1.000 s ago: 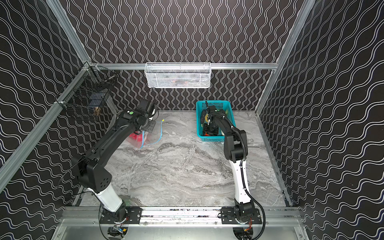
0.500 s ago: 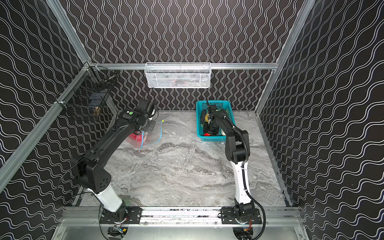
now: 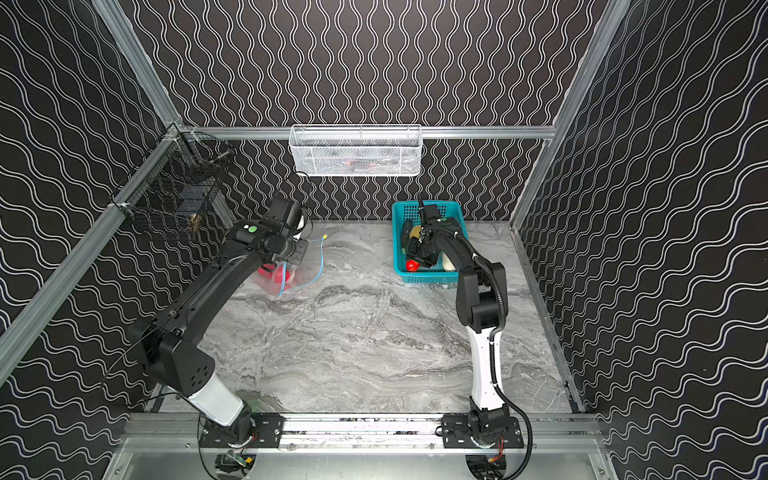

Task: Place the food in the zip-top bag and seal the zipper
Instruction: 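Lift the mango with the right gripper out of the basket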

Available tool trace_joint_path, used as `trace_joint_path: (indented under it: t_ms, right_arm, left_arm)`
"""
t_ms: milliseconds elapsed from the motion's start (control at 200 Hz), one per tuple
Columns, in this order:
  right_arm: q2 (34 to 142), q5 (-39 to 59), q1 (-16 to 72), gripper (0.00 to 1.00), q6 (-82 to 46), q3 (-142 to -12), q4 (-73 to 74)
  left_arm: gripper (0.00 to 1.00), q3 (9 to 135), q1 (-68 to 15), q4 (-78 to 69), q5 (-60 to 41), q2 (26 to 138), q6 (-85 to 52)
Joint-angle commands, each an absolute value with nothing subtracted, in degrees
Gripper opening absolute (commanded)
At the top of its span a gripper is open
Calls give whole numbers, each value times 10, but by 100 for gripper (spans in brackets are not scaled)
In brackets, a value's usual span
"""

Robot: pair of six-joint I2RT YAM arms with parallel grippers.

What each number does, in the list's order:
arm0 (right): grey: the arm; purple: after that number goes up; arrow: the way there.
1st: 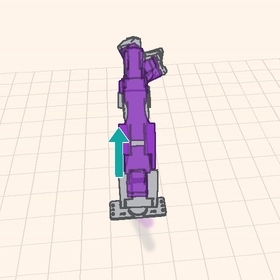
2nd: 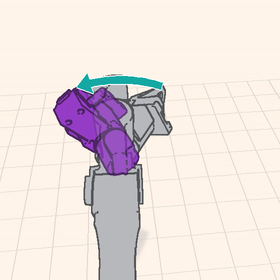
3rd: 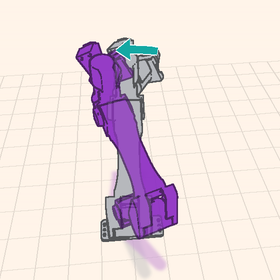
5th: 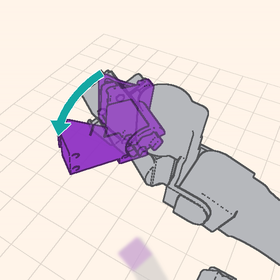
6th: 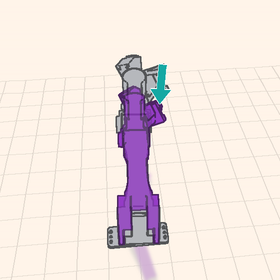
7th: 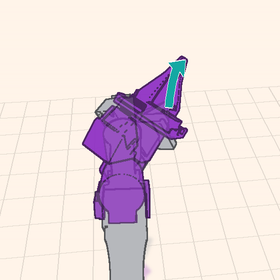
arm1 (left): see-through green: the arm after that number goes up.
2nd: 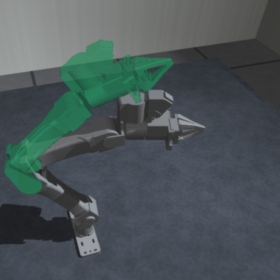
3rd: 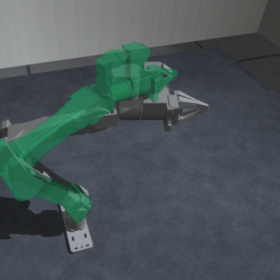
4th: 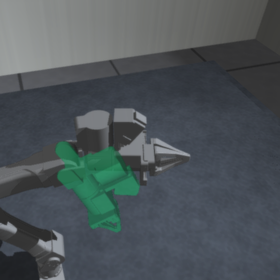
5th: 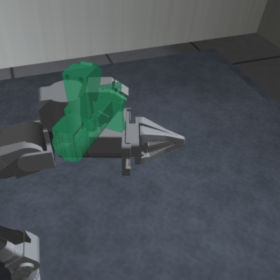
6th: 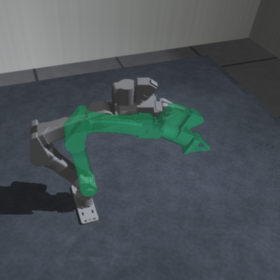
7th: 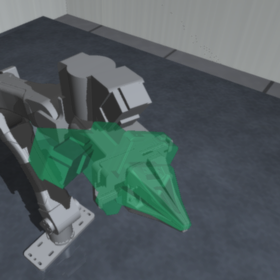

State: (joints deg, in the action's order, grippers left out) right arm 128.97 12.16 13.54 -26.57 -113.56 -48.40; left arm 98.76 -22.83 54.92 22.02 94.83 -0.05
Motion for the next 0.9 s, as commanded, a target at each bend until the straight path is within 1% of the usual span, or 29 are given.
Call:
trace_joint_path:
  t_ms: [0, 185, 350, 520, 651, 896]
  right_arm:
    - [1270, 131, 136, 40, -290, -1123, -450]
    - [1257, 143, 134, 40, -309, -1119, -439]
    - [1238, 128, 134, 38, -323, -1115, -429]
    - [1201, 133, 132, 36, -341, -1069, -375]
    - [1180, 135, 131, 36, -346, -1047, -357]
    - [1141, 120, 131, 36, -354, -1004, -324]
  left_arm:
    - [0, 993, -227, 535, 210, 947, -8]
    - [0, 997, -228, 528, 200, 954, -9]
    - [0, 1001, -227, 513, 206, 956, -3]
    - [0, 1026, -228, 518, 185, 971, -18]
    - [0, 1011, -228, 505, 178, 974, -26]
    - [0, 997, -228, 455, 180, 978, 10]
